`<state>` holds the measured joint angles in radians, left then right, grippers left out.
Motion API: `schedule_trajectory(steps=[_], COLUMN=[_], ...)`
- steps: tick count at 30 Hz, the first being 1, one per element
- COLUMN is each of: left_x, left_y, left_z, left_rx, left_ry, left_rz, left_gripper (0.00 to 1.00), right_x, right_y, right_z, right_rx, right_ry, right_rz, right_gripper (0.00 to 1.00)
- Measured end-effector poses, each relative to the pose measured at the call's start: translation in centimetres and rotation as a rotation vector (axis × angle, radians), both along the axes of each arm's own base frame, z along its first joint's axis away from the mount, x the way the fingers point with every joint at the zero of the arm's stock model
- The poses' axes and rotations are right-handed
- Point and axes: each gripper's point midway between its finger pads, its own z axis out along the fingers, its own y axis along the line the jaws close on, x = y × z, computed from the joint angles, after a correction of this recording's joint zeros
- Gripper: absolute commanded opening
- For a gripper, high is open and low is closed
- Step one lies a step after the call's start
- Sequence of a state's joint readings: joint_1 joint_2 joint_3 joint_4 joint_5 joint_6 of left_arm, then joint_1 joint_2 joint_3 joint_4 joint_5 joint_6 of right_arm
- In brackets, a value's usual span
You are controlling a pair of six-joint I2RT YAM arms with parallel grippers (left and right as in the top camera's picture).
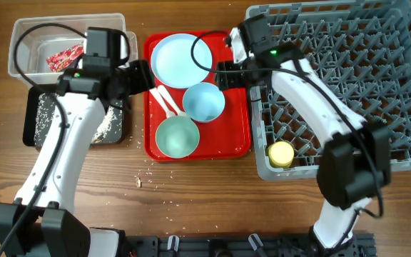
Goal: Sort waste into correct bins and load items into the dishwasher rack
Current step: 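Grasp the light-blue bowl with the right gripper and place it in the rack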
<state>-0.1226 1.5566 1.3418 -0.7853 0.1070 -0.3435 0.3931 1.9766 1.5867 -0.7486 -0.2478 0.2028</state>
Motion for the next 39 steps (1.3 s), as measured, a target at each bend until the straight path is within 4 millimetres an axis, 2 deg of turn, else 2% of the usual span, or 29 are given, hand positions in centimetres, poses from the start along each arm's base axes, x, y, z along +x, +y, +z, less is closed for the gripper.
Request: schedule_trajectory(steps=[4,8,12,17,22,23,25,26,27,29,31,33,34,36,39], left_x=[0.6,0.6,0.6,0.6,0.7,0.7,0.7,0.7,0.7,0.7,0.9,0.9,0.9,1.0,1.2], left_y=[0.0,-0.1,-0.1,-0.1,-0.1,-0.1,-0.1,-0.1,-0.1,-0.1,-0.1,-0.2,-0.2,-0.1,0.3], left_z=[0.4,0.5,0.5,0.5,0.5,0.5,0.5,0.5,0.5,0.5,0.6,0.7,0.7,0.7,0.8], left_rx=[-0.018,-0.023,-0.023,-0.023,-0.023,-0.023,-0.024,-0.024,-0.023,-0.024,-0.024,-0.025,-0.025,-0.022,-0.004], left_ry=[-0.029,-0.028,-0.028,-0.029,-0.031,-0.032,-0.031,-0.032,-0.032,-0.034,-0.041,-0.044,-0.044,-0.046,-0.055], left_rz=[0.002,-0.001,-0.001,-0.001,-0.001,-0.001,-0.002,-0.002,-0.001,-0.001,-0.001,-0.001,-0.001,0.0,0.014], left_gripper=[0.74,0.74,0.74,0.74,0.74,0.74,0.74,0.74,0.74,0.74,0.73,0.74,0.74,0.75,0.77], right_x=[-0.9,-1.9,-2.3,-2.3,-3.4,-3.2,-1.0,0.7,3.1,4.8,6.3,7.3,8.0,9.6,11.8], right_y=[0.5,0.8,1.0,1.1,0.2,-0.3,-1.7,-2.9,-5.6,-9.0,-12.6,-15.4,-16.5,-17.8,-18.9], right_z=[-3.1,-6.4,-7.3,-7.3,-6.8,-5.9,-1.5,1.9,7.8,14.0,19.1,21.2,21.2,20.4,17.0], right_rx=[0.002,0.005,0.013,0.015,-0.029,-0.057,-0.108,-0.142,-0.205,-0.263,-0.342,-0.438,-0.5,-0.599,-0.755], right_ry=[0.089,0.181,0.209,0.213,0.264,0.241,0.098,-0.018,-0.223,-0.429,-0.624,-0.734,-0.764,-0.801,-0.791], right_rz=[0.038,0.057,0.07,0.066,0.05,0.039,-0.026,-0.1,-0.25,-0.422,-0.609,-0.74,-0.777,-0.812,-0.791], right_gripper=[0.55,0.33,0.06,0.04,0.04,0.04,0.04,0.04,0.04,0.04,0.04,0.04,0.04,0.04,0.04])
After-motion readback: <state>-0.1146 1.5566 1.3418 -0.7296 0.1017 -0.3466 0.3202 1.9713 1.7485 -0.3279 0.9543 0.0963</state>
